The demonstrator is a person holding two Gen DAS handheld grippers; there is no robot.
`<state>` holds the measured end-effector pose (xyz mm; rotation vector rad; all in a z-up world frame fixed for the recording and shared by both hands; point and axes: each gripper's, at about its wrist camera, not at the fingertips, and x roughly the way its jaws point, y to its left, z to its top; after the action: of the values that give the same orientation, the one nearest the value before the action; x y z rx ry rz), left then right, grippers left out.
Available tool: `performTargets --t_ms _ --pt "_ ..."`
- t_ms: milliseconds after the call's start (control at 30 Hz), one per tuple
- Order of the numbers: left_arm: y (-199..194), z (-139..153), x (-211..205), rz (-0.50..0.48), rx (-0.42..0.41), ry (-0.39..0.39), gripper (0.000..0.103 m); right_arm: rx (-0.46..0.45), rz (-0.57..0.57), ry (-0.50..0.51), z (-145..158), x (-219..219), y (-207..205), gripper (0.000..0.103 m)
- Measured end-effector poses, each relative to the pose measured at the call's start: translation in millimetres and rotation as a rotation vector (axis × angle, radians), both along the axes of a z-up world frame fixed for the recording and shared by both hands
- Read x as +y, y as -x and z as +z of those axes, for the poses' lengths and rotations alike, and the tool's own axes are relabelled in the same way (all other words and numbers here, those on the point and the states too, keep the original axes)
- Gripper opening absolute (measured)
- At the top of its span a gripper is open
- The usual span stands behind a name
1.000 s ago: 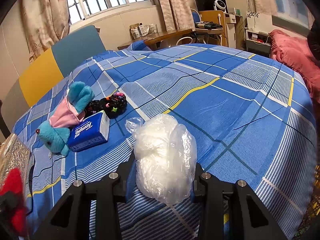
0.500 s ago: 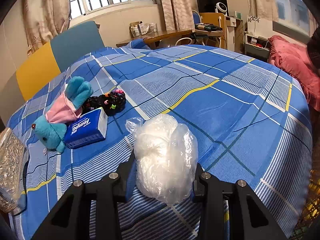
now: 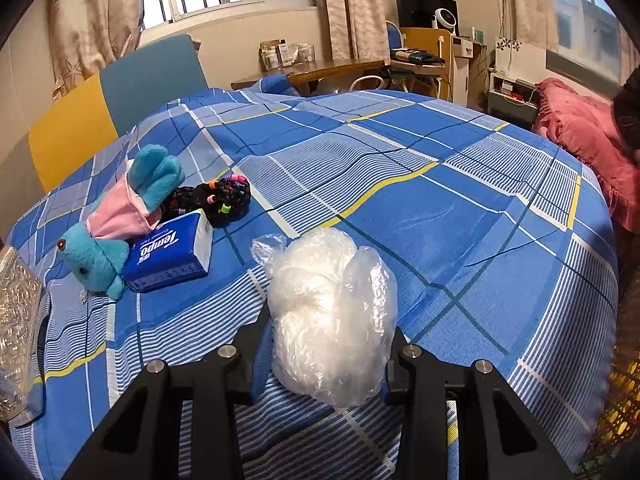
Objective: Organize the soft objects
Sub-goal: 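Carry the red plush toy to the gold tray and release it with left tool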
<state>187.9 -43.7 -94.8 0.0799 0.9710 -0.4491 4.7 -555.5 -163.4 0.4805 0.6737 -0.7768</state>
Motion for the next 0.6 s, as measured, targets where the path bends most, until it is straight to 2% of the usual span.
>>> performTargets --t_ms 100,200,333,400,600 --pt "-18.7 -18.2 11.9 0.052 0.049 -0.054 0.016 -0.009 -0.005 0.005 1.5 0.8 2.6 0.040" --pt "-31.8 -26.0 24.2 0.093 0.065 -0.081 0.017 -0.028 -0.026 0.003 3.3 -0.4 8.5 0.040" --pt "-45.4 -28.1 33.5 0.153 0.046 -0.111 0.033 -0.050 -0.044 -0.008 4.5 -2.4 15.1 0.040" --pt "-48.1 -25.9 38.7 0.178 0.046 -0.098 0.036 -0.053 -0.041 -0.002 6.1 -1.0 16.0 0.040" --pt "-34.2 -7.4 51.9 0.198 0.028 0.020 0.037 -0.036 -0.024 0.035 15.4 9.0 18.0 0.040"
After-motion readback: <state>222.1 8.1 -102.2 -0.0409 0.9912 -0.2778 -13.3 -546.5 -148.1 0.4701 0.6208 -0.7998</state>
